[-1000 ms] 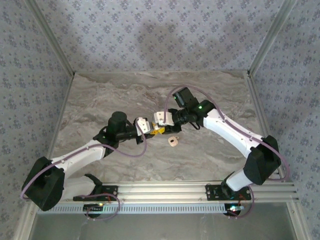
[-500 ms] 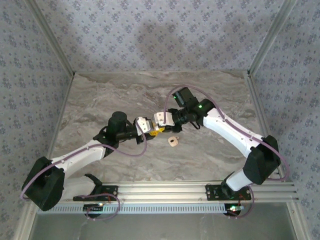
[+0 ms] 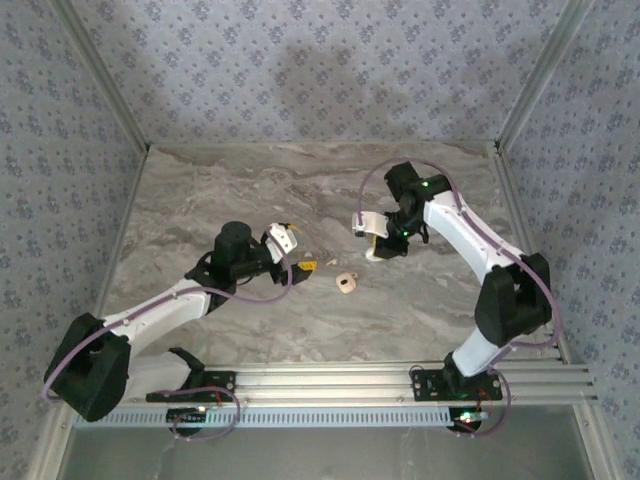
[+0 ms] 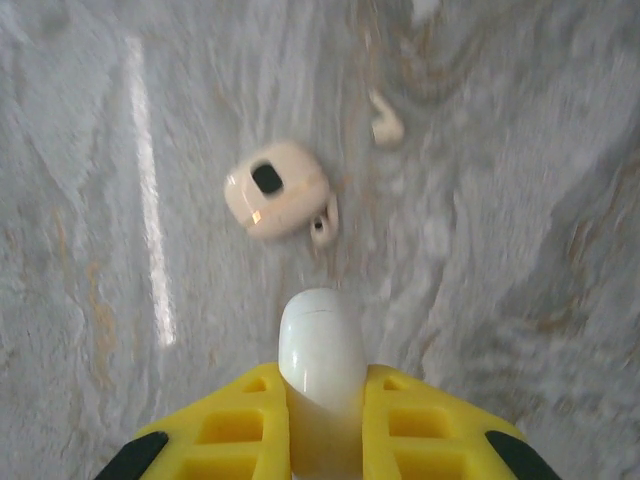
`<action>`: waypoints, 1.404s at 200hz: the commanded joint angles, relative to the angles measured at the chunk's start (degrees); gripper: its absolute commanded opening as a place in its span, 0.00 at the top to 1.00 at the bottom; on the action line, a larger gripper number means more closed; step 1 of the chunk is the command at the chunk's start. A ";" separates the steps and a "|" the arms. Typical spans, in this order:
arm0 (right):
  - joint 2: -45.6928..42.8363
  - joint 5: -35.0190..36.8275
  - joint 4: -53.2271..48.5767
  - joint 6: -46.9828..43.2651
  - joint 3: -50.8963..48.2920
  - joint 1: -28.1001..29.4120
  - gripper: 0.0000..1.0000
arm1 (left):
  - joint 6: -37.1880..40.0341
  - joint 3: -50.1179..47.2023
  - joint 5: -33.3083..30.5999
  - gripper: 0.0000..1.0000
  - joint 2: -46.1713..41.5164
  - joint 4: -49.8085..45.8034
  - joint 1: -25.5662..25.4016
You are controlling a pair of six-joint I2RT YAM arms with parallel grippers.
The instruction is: Insert the wireless bluetooth earbuds into the charging case
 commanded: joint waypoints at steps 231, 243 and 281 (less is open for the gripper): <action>29.70 2.68 -18.17 -6.55 18.25 -16.51 0.81 | -4.57 4.67 4.23 0.21 10.46 -1.16 3.01; 30.16 2.61 -18.29 -6.43 18.75 -16.68 0.81 | -5.46 5.07 4.65 0.21 11.27 -1.44 3.06; 31.25 3.65 -16.32 -5.33 19.54 -17.09 0.74 | -7.34 8.76 4.00 0.22 13.62 -7.55 3.01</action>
